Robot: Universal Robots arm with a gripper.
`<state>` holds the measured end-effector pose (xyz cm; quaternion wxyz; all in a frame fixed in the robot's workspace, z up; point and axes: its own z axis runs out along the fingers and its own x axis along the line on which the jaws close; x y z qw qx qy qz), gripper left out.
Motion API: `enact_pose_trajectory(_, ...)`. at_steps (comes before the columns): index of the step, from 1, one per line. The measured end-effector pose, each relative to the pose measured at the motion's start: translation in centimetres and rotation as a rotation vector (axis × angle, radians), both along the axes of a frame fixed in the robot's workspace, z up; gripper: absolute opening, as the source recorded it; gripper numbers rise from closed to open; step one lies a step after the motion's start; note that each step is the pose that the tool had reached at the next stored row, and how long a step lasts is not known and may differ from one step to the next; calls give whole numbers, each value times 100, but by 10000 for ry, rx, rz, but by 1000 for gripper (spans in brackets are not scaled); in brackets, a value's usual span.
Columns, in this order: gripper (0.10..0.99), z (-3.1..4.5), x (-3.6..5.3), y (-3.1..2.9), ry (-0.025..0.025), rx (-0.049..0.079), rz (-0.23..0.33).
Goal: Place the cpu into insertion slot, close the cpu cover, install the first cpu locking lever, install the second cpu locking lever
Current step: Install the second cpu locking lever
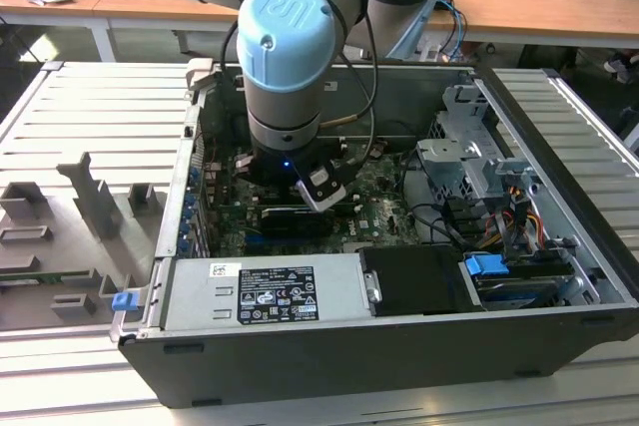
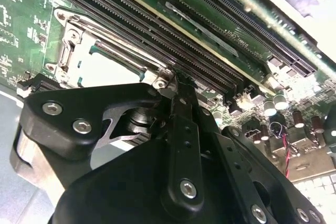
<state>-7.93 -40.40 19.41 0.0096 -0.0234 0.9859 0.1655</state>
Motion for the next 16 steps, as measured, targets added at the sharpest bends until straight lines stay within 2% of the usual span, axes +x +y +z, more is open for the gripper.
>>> enact_pose_trajectory(2, 106, 8, -1, -1, 0, -1, -1)
enact_pose_trajectory(7, 106, 104, -1, -1, -1, 3, 0)
enact_pose_trajectory(16, 106, 173, 1, 0, 4, 6, -2)
